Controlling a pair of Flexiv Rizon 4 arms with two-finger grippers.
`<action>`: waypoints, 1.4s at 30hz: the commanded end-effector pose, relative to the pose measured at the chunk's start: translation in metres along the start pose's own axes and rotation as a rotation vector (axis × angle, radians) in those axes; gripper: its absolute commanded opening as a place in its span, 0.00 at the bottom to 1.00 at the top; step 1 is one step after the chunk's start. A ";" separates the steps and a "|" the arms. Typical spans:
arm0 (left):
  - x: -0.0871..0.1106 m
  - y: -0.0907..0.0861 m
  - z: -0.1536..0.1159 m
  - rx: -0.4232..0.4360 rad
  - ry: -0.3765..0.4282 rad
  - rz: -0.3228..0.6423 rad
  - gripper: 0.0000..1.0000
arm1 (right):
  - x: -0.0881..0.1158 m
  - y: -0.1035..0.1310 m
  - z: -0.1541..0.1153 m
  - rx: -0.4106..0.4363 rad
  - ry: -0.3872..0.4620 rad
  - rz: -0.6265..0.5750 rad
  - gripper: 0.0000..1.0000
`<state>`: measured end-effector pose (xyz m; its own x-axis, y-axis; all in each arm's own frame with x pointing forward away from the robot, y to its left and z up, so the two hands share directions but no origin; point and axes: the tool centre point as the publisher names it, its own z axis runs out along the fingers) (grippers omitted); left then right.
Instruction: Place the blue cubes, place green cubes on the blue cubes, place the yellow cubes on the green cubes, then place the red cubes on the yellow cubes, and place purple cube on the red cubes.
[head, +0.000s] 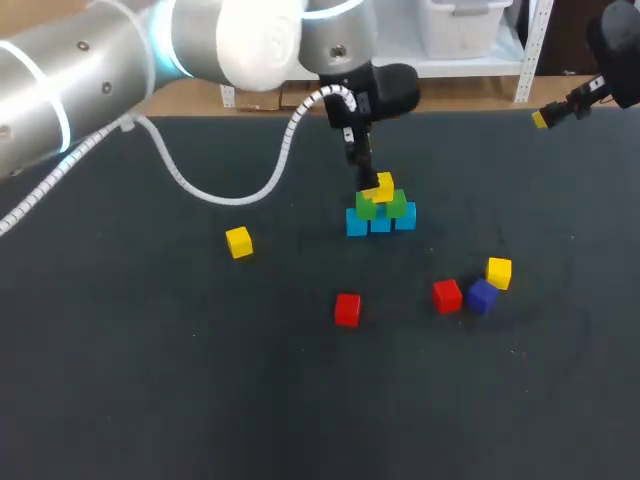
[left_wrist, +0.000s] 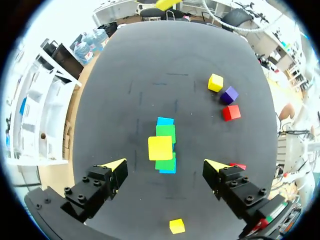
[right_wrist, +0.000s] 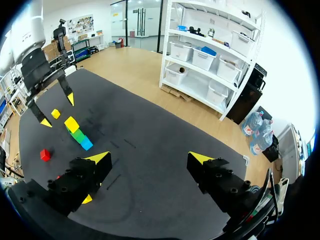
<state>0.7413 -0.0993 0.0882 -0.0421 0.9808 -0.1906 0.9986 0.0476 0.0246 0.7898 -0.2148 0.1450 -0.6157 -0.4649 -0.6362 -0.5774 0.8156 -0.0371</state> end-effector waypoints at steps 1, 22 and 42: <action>-0.016 0.009 0.009 0.014 0.046 0.013 1.00 | 0.000 0.001 -0.001 0.003 0.000 0.001 1.00; -0.014 0.019 0.030 0.033 0.091 0.007 0.93 | 0.000 0.001 -0.001 0.003 0.000 0.001 1.00; -0.012 0.010 0.027 0.030 0.093 0.038 0.19 | 0.000 0.001 -0.001 0.003 0.000 0.001 1.00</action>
<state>0.7557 -0.1177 0.0658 -0.0074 0.9954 -0.0955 1.0000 0.0072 -0.0019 0.7898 -0.2148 0.1450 -0.6157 -0.4649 -0.6362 -0.5774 0.8156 -0.0371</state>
